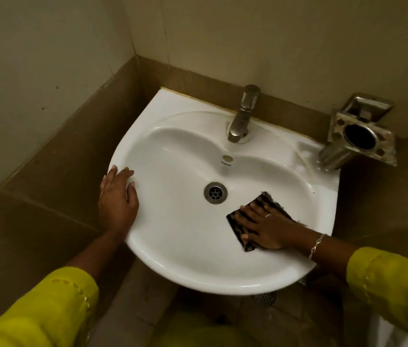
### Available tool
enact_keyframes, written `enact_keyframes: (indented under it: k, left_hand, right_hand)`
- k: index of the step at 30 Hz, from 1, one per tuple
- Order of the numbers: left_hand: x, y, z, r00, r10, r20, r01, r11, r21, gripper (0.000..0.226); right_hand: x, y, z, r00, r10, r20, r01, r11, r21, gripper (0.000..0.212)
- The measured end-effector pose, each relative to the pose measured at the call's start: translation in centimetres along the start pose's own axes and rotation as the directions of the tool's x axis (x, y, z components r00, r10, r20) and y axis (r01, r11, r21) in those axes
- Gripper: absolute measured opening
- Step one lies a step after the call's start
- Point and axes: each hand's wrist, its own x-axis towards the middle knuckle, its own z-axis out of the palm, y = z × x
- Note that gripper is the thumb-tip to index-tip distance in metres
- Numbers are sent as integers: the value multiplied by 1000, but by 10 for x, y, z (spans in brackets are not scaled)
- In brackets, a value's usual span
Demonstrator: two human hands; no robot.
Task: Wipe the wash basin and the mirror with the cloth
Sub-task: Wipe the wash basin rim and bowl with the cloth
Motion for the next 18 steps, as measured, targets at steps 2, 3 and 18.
enact_keyframes:
  k: [2, 3, 18]
  left_hand:
    - [-1, 1, 0, 1000, -6, 0, 6, 1000, -1, 41]
    - [-1, 1, 0, 1000, -5, 2, 5, 1000, 1, 41]
    - [3, 0, 1, 1000, -7, -4, 7, 1000, 0, 39]
  right_hand:
    - [4, 3, 2, 991, 84, -104, -87, 996, -28, 138]
    - [9, 5, 2, 983, 120, -142, -128, 990, -49, 132]
    - [89, 34, -53, 932, -142, -333, 2, 922, -387, 56]
